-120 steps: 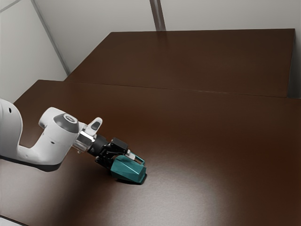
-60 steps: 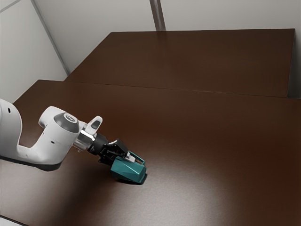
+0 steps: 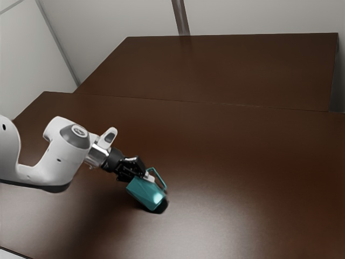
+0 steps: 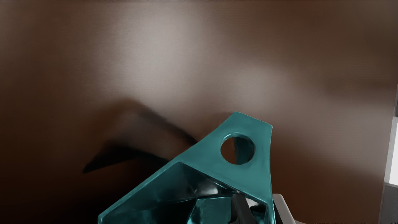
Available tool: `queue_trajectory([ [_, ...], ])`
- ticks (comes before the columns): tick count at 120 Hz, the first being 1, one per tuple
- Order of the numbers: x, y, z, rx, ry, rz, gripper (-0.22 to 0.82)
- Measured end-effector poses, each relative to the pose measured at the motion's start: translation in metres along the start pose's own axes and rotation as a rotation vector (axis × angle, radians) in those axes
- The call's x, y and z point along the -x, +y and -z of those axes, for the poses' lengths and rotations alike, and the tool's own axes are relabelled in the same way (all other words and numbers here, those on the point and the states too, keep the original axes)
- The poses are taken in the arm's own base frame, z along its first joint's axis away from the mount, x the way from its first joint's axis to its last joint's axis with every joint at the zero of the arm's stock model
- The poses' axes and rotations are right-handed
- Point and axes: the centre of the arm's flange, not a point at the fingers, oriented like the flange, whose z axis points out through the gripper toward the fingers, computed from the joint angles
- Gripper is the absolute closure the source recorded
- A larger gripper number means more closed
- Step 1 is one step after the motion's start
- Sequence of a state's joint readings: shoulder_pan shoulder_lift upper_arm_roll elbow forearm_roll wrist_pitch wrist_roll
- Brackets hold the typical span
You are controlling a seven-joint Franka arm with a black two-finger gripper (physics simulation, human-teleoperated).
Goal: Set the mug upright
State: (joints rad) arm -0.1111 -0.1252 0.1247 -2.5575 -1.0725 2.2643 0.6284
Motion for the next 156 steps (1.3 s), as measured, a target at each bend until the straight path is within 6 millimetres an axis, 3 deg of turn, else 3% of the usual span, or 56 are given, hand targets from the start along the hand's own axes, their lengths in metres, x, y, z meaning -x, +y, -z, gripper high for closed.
queue_trajectory([
  [38, -0.007, 0.033, 0.021, -0.051, -0.004, -0.122, 0.78],
  [96, -0.059, 0.08, 0.078, -0.394, -0.139, -0.38, 0.79],
  [117, -0.063, 0.074, 0.08, -0.542, -0.201, -0.39, 0.79],
  [156, -0.062, 0.07, 0.064, -0.752, -0.241, -0.368, 0.79],
])
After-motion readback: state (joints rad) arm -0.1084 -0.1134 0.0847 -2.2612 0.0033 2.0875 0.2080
